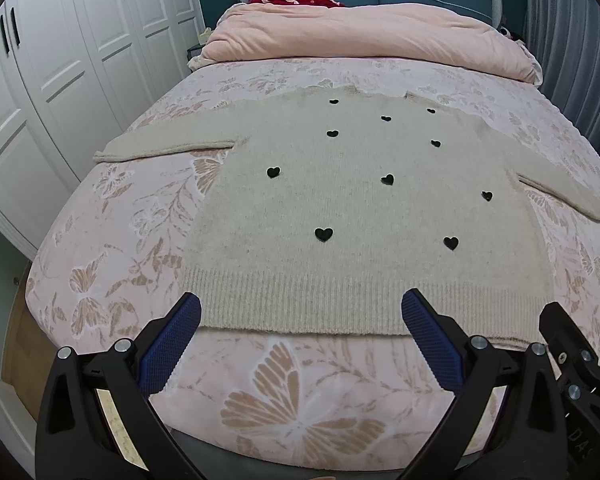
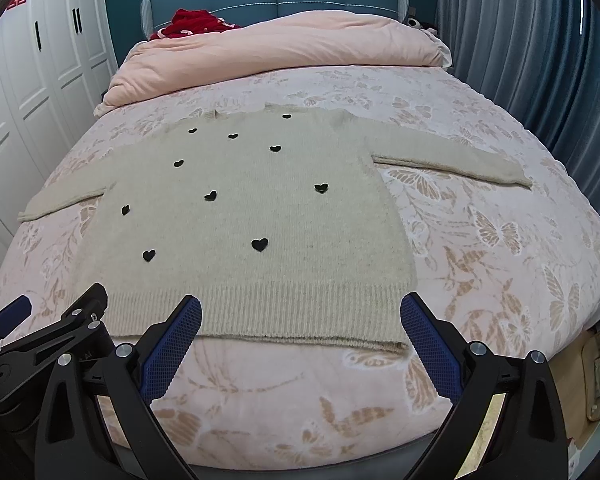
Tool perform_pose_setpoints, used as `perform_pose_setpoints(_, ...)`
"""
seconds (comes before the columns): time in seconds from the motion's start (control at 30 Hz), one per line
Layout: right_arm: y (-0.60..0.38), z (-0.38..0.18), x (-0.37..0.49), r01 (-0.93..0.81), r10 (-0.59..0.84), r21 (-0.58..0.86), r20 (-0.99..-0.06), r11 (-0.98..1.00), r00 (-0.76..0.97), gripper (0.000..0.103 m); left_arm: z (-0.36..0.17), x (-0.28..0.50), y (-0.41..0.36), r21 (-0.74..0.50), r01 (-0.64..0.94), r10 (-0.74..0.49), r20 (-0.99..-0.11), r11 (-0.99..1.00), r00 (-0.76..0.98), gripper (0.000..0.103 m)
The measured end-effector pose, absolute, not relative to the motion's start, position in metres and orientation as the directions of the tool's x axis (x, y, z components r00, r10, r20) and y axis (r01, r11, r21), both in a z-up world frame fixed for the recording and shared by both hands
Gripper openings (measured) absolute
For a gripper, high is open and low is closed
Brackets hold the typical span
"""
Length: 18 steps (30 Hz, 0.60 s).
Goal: Fold small clothes
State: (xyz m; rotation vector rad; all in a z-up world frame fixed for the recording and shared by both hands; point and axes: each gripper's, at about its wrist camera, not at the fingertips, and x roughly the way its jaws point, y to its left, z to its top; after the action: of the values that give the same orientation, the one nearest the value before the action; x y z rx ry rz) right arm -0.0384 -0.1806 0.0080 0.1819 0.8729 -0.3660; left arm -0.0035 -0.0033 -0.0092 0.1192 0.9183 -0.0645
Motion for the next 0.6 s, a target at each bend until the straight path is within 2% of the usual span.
perform_pose_setpoints(0.6,-0.1801,0.0063,-0.0374,0.385,-0.231,0.015,-0.778,0.923,0.584,0.098,-0.0148,-0.0038,-0.0020,0.077,0.107,-0.003,-0.799,0.991,0.601,0.098)
